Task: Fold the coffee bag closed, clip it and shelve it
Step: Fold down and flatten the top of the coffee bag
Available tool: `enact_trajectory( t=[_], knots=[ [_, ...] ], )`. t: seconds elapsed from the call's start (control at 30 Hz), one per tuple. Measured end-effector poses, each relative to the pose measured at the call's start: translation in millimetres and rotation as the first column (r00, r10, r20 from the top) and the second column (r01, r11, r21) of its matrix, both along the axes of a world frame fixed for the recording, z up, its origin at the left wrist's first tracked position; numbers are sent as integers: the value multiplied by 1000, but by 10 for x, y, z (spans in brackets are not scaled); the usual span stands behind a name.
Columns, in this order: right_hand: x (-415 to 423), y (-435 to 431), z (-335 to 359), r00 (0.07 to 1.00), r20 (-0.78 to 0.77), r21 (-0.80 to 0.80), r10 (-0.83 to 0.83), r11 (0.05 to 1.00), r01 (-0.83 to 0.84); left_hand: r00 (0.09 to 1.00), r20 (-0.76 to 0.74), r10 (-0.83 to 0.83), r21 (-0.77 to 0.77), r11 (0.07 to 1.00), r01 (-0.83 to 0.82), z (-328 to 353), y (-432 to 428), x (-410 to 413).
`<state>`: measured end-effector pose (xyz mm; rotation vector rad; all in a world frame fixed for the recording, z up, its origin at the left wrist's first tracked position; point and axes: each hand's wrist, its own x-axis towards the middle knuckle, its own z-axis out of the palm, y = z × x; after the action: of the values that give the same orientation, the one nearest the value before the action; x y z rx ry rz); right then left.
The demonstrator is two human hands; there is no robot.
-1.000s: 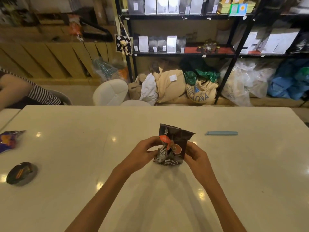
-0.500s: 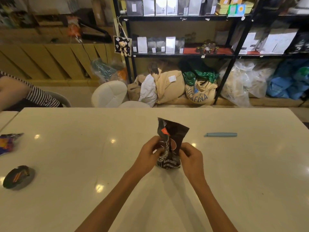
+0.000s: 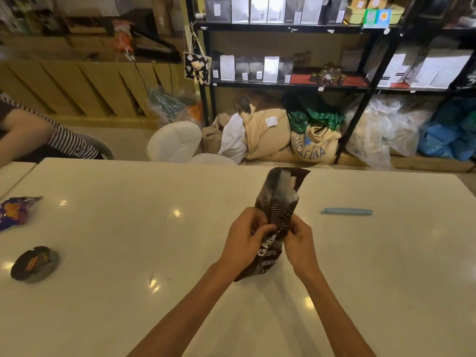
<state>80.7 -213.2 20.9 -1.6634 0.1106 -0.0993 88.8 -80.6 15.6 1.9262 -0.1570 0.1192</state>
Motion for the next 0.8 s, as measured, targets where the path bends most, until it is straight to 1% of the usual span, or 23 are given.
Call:
enact_trajectory(
  t=[0.1, 0.17, 0.27, 0.33, 0.43, 0.5, 0.57, 0.63, 0.67, 0.73, 0.8],
  knots=[
    [-6, -31, -1, 998, -58, 41, -9, 999, 11, 1000, -21, -7, 4, 1000, 7, -11, -19, -11],
    [-1, -43, 11, 997, -73, 29, 6, 1000, -4, 999, -54, 1, -50, 999, -4, -28, -8, -45],
    [16, -18, 16, 996, -72, -70, 52, 996, -57, 988, -153, 4, -152, 988, -28, -40, 9, -90],
    [22, -7, 2, 995, -77, -125, 62, 990, -71, 984, -177, 1, -143, 989, -27, -11, 16, -97],
    [32, -39, 27, 992, -51, -110, 114, 987, -119, 993, -118, 12, -102, 995, -24, 77, 42, -75],
    [32, -55, 73, 984, 2, -93, 176, 980, -175, 998, -69, 14, -99, 995, -21, 142, 50, -46],
    [33, -38, 94, 978, 38, -83, 207, 976, -203, 999, -44, -16, -61, 998, 13, 190, 67, -12],
    [40, -38, 101, 982, 36, -72, 185, 981, -182, 998, -9, -58, 4, 998, 58, 233, 114, 23],
    [49, -65, 102, 988, 32, -58, 153, 987, -151, 998, 8, -66, 9, 998, 66, 244, 158, 42],
    [77, -159, 77, 998, 27, -49, 62, 997, -61, 998, 42, -47, -31, 998, 49, 245, 286, 80],
    [99, -242, 48, 1000, 14, -72, 11, 997, -10, 997, 74, -23, -63, 998, 27, 238, 407, 104]
  ],
)
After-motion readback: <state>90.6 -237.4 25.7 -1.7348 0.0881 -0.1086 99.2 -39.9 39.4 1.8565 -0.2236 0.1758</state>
